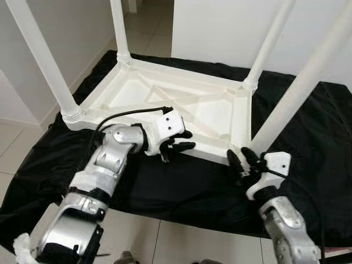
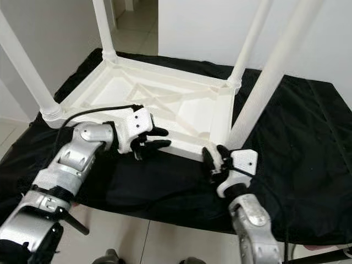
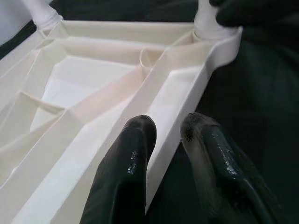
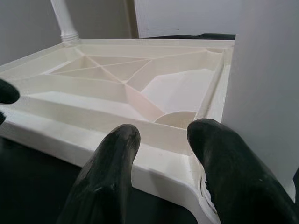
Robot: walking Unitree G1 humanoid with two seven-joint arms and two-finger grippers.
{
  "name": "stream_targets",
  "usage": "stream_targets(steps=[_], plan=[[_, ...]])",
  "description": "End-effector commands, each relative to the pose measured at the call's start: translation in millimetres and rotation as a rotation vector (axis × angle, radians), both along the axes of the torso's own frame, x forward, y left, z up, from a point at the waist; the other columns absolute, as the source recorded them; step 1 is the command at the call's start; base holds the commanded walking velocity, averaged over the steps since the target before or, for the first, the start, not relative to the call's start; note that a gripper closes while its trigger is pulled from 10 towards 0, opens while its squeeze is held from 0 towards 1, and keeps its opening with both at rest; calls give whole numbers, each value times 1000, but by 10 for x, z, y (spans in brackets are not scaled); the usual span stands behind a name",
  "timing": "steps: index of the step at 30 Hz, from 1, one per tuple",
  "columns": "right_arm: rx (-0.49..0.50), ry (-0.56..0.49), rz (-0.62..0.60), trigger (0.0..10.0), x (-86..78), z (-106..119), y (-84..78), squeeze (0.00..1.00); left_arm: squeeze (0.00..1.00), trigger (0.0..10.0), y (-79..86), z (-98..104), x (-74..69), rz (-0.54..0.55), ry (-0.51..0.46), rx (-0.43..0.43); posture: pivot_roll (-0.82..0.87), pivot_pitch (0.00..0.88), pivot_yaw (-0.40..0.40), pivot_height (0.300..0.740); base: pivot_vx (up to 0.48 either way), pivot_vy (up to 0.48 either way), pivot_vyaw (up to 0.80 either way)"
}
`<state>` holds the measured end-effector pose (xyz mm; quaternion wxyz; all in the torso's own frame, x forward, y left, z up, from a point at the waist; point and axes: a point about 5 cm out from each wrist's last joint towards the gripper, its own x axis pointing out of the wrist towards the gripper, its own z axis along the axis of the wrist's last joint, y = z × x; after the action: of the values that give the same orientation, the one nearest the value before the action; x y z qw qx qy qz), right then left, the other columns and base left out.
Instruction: Building children table
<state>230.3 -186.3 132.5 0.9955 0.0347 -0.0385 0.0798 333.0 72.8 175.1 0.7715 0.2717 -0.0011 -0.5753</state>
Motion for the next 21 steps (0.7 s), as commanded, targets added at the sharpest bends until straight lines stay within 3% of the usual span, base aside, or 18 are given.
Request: stream_targets(steps=[1, 7, 8, 10, 11, 16, 18, 21], plan=[[0, -12, -40, 10000, 0, 13, -102, 0, 0, 10000, 31, 24, 118, 214, -109, -53, 3, 13, -30, 740, 0, 0, 0], [-39, -19, -72, 10000, 1, 22, -308, 0, 0, 10000, 28, 16, 162, 227, -119, -38, -9, 19, -26, 740, 0, 0, 0], [-66, -16, -115, 10000, 7, 10, -448, 0, 0, 10000, 33, 3, 187, 229, -130, -18, -11, 21, -25, 740, 0, 0, 0], [-77, -16, -135, 10000, 9, 7, -498, 0, 0, 10000, 37, 0, 197, 232, -132, -12, -11, 21, -25, 740, 0, 0, 0], [-85, -24, -194, 10000, 12, 19, -620, 0, 0, 10000, 50, -7, 227, 250, -133, -5, -13, 23, -25, 740, 0, 0, 0], [-116, -39, -298, 10000, 6, 48, -779, 0, 0, 10000, 59, -28, 256, 283, -132, 3, -11, 27, -26, 740, 0, 0, 0], [-104, -43, -312, 10000, 5, 55, -798, 0, 0, 10000, 57, -36, 258, 288, -132, 6, -10, 27, -26, 740, 0, 0, 0], [-80, -62, -251, 10000, 7, 85, -667, 0, 0, 10000, 46, -68, 259, 303, -122, 6, -9, 25, -26, 740, 0, 0, 0]])
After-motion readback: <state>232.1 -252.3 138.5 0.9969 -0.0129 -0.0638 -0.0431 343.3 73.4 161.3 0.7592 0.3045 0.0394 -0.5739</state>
